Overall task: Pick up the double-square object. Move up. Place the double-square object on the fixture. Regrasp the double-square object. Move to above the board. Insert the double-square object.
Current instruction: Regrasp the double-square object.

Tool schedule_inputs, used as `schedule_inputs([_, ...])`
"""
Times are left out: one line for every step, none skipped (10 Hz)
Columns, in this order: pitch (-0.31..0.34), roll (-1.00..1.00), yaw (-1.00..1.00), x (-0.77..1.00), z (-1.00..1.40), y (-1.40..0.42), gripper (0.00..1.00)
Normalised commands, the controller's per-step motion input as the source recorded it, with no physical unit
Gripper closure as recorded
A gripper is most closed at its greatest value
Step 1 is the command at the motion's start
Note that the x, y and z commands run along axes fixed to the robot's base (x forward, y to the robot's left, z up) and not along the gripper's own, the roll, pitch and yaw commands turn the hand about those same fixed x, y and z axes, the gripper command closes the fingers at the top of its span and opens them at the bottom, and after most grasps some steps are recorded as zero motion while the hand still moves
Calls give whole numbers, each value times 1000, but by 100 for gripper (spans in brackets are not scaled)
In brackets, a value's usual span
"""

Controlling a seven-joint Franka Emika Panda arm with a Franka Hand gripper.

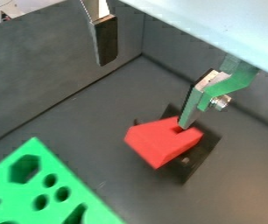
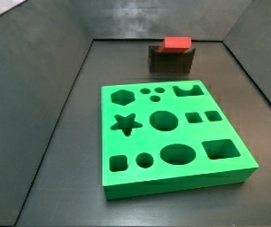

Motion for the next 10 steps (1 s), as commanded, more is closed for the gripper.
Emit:
schedule_inputs([38,1000,42,9,9,-20,0])
schedule_inputs([47,1000,44,15,8,-20,0])
schedule_inputs([51,1000,46,25,5,-21,0])
schedule_inputs([63,1000,49,41,-2,-25,0])
schedule_inputs([77,1000,55,56,6,-27,0])
schedule_inputs([90,1000,61,71,3,-34,0])
schedule_inputs([101,1000,65,81,-1,-36,0])
schedule_inputs([125,1000,76,98,-4,-39,0])
schedule_inputs([152,1000,93,107,-4,-42,0])
schedule_inputs([172,1000,112,105,-6,-45,0])
